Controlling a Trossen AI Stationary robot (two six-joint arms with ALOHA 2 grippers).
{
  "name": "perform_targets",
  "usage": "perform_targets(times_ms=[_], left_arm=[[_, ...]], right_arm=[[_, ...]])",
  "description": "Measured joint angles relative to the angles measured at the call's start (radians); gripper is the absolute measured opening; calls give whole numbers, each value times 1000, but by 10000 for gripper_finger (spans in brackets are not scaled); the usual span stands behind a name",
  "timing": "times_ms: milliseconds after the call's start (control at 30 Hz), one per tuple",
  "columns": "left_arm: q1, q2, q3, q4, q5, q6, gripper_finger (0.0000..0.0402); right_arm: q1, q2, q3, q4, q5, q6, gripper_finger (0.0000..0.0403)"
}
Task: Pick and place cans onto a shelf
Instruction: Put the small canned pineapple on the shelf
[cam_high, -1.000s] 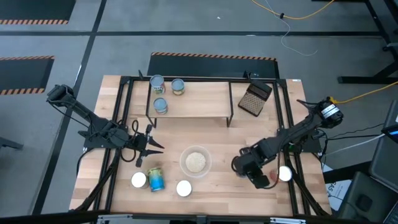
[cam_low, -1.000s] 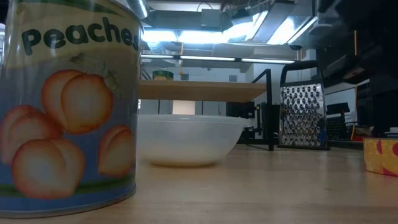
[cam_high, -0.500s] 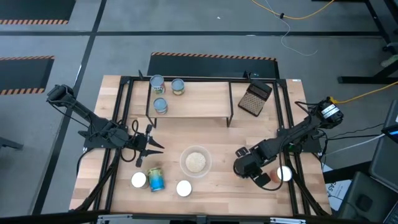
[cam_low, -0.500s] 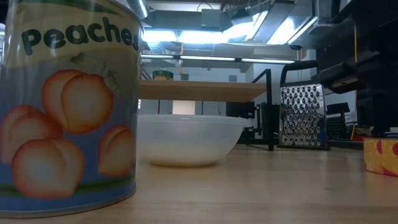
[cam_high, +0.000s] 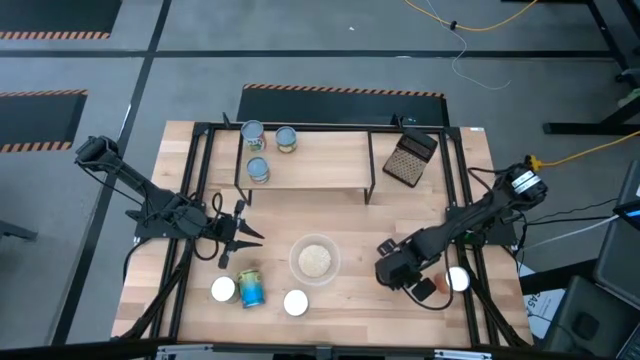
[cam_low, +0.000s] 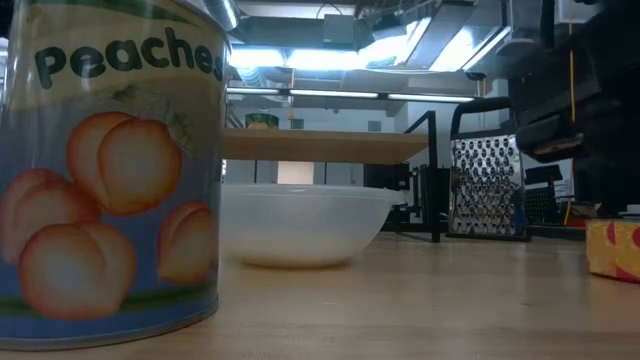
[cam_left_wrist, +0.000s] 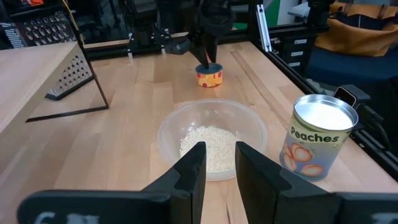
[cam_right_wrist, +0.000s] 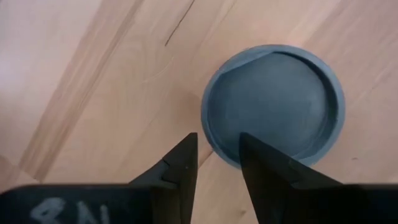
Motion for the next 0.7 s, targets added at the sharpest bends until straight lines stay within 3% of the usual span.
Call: perform_targets(times_ms=[233, 567, 700], left_arm=[[0, 0, 0, 0, 0, 0, 79], [0, 0, 0, 0, 0, 0, 79], [0, 0, 0, 0, 0, 1, 79]], right_arm=[[0, 24, 4, 6, 1, -9, 113], [1, 26, 8, 84, 23, 28, 19], [-8, 29, 6, 161, 39, 84, 9]])
